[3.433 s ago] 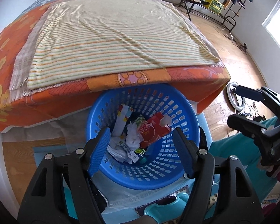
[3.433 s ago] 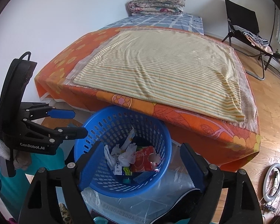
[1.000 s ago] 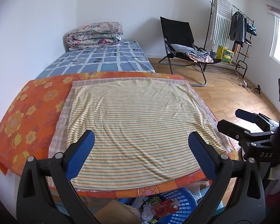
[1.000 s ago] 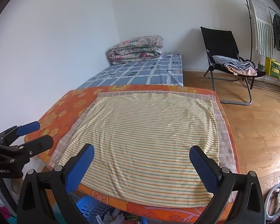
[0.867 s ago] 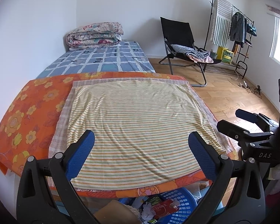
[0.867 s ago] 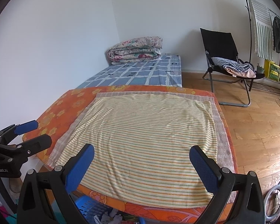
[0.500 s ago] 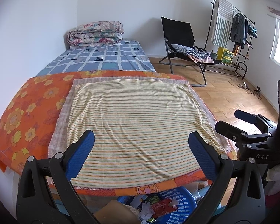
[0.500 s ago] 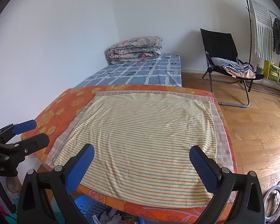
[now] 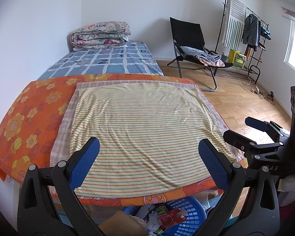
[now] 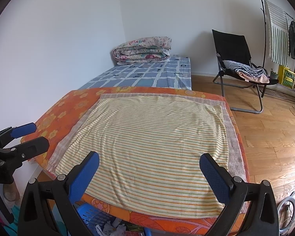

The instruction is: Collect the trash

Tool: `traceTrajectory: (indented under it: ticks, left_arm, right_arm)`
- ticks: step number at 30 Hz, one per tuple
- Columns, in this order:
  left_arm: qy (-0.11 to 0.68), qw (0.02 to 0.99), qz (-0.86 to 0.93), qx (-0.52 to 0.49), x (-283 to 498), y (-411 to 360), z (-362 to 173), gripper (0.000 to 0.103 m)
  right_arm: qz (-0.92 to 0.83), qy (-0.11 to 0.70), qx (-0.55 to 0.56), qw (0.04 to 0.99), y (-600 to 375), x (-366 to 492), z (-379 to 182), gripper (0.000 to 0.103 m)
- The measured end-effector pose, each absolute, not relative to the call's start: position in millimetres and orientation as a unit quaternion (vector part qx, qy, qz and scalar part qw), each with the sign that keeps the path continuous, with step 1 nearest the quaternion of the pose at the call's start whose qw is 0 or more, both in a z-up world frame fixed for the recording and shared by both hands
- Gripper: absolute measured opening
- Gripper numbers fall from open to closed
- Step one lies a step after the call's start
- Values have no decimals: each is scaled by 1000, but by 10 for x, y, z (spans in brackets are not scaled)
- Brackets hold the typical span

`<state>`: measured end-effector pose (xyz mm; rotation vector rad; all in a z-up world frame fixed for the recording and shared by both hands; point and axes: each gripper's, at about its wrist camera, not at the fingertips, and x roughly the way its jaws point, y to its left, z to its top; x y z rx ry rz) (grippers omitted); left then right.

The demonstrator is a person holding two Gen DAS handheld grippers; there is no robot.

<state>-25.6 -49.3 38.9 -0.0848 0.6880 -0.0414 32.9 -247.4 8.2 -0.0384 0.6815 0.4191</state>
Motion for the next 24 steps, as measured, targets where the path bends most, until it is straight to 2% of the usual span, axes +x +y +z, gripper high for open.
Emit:
traceTrajectory:
  ticks: [24]
  left_arm:
    - [348,936,-8,-49,-290,-470,336,102]
  right_arm:
    - [209,342,-23,916,-2500,344,19,103]
